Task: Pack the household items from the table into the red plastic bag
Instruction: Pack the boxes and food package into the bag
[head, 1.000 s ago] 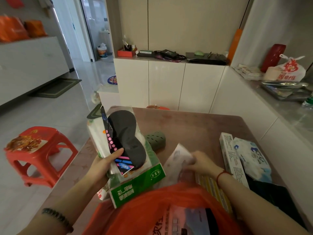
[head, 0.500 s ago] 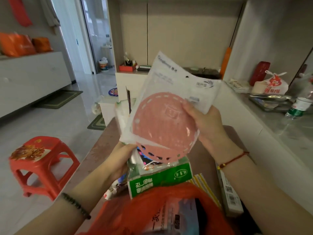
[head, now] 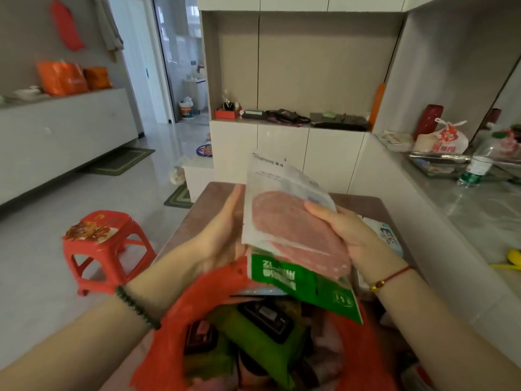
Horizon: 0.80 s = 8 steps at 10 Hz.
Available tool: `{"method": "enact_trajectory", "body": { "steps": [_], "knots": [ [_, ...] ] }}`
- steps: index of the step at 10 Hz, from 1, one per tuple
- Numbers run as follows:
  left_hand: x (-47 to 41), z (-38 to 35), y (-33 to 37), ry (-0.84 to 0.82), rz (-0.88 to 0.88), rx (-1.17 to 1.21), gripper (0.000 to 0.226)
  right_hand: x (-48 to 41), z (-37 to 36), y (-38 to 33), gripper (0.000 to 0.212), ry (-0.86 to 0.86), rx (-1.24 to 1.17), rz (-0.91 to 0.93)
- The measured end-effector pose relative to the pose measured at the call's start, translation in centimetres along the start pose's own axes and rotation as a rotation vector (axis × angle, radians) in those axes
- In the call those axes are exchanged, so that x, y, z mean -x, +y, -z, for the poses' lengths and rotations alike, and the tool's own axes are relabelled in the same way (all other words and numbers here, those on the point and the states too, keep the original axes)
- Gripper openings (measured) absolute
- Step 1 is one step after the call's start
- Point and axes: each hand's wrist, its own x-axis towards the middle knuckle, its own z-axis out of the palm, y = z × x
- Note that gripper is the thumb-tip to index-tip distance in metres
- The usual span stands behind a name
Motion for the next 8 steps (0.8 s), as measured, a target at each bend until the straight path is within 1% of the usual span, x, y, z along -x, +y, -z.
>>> {"method": "enact_trajectory", "body": {
  "steps": [1, 2, 3, 4, 5, 6, 7, 8],
  "knots": [
    [3.9, 1.1, -0.1, -0.064, 0.016, -0.287, 0.072, 2.1, 2.2, 1.7, 0.095, -0.010, -0.180, -0.093],
    [5.9, 3.2, -3.5, -0.151, 0.221, -0.911, 0.094, 4.8, 3.8, 4.2, 0.089, -0.165, -0.140, -0.159],
    [6.3, 3.5, -5.5, -0.105, 0.230, -0.928, 0.049, 7.5, 2.9, 6.7, 0.071, -0.291, 0.128, -0.246],
    [5.9, 3.7, -5.1, 0.034, 0.165, -0.680, 0.025, 9.2, -0.4, 8.8, 0.046, -0.351, 0.240, -0.334],
    [5.2, 4.5, -4.2, 0.188, 0.133, -0.531, 0.031, 8.9, -3.2, 10.3, 0.039, -0.170, 0.177, -0.277],
    [4.9, 4.8, -3.9, 0.238, 0.098, -0.450, 0.030, 6.7, -4.2, 11.0, 0.034, 0.113, -0.008, -0.203],
    [4.8, 4.7, -3.7, 0.249, 0.075, -0.359, 0.030, 3.7, -4.5, 11.4, 0.047, 0.393, -0.038, -0.148],
    [4.4, 4.6, -3.6, 0.231, 0.050, -0.290, 0.030, 2.0, -5.0, 11.5, 0.062, 0.622, -0.020, -0.116]
  ]
}}
